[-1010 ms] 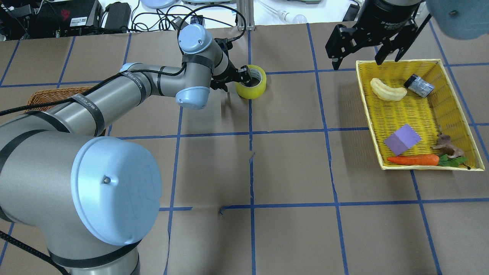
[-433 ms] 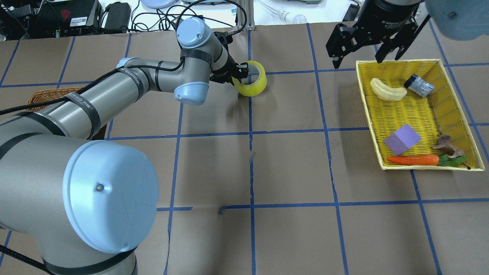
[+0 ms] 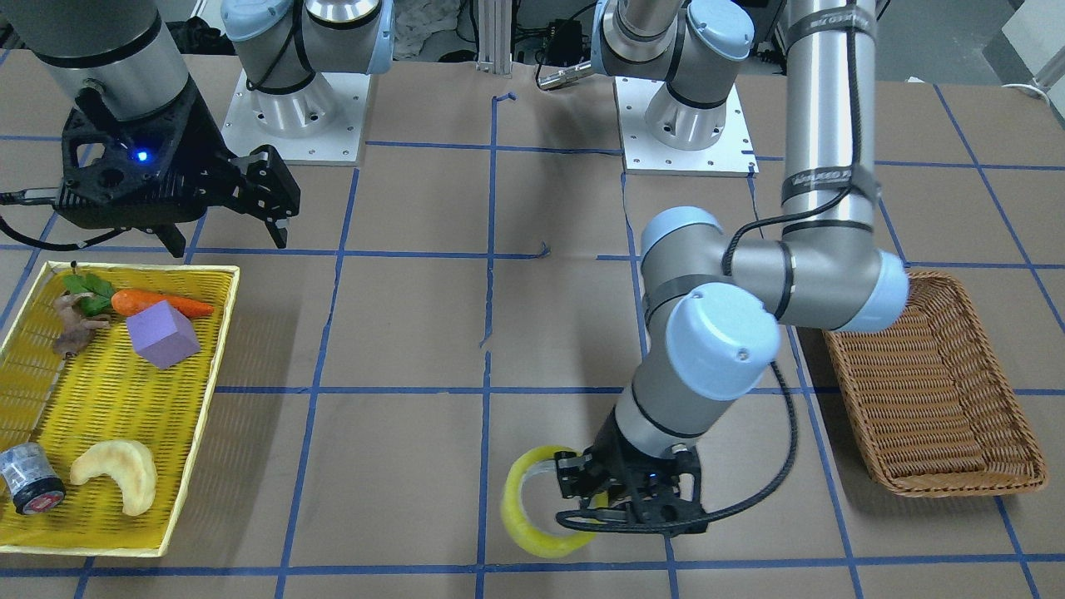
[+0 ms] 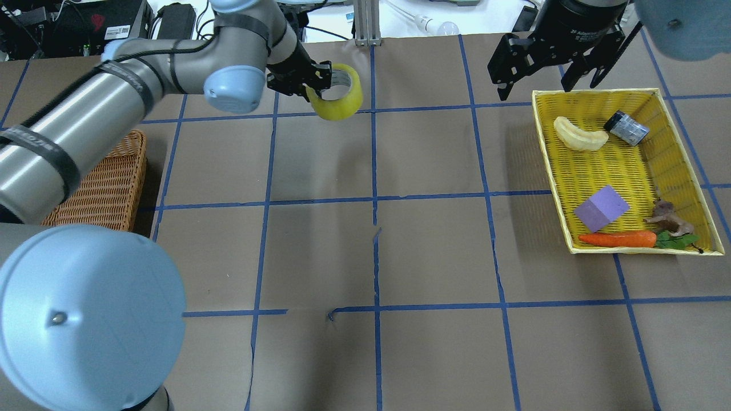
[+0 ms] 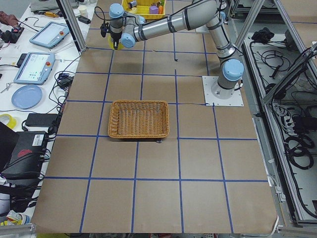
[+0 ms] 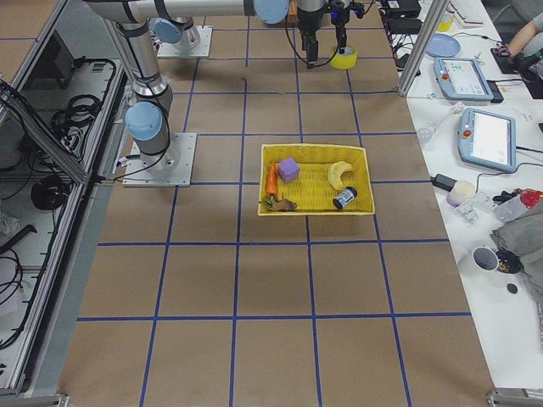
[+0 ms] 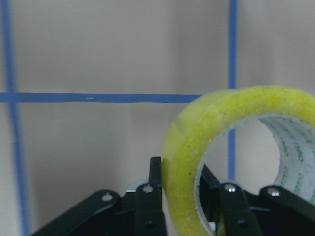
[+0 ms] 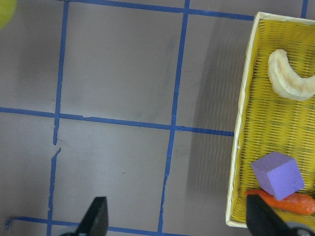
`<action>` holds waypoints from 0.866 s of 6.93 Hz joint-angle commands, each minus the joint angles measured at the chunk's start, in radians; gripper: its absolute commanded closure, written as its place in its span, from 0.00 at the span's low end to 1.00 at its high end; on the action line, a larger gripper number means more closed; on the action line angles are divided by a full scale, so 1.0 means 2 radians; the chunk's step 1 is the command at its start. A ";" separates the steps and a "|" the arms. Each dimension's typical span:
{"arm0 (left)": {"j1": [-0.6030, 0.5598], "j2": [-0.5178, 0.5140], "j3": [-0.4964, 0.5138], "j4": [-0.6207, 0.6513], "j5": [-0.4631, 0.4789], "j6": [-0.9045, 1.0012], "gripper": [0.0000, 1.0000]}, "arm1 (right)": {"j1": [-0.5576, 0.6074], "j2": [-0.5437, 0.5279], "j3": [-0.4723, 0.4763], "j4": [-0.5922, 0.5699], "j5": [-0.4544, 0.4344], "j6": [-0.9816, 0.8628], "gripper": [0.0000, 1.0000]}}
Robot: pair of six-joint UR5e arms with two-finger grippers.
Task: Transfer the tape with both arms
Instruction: 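Lift the tape roll with the left gripper and carry it over the wicker basket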
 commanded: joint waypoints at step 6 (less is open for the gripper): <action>0.372 0.091 -0.081 -0.126 0.045 0.449 1.00 | 0.001 -0.001 0.001 0.000 -0.003 0.000 0.00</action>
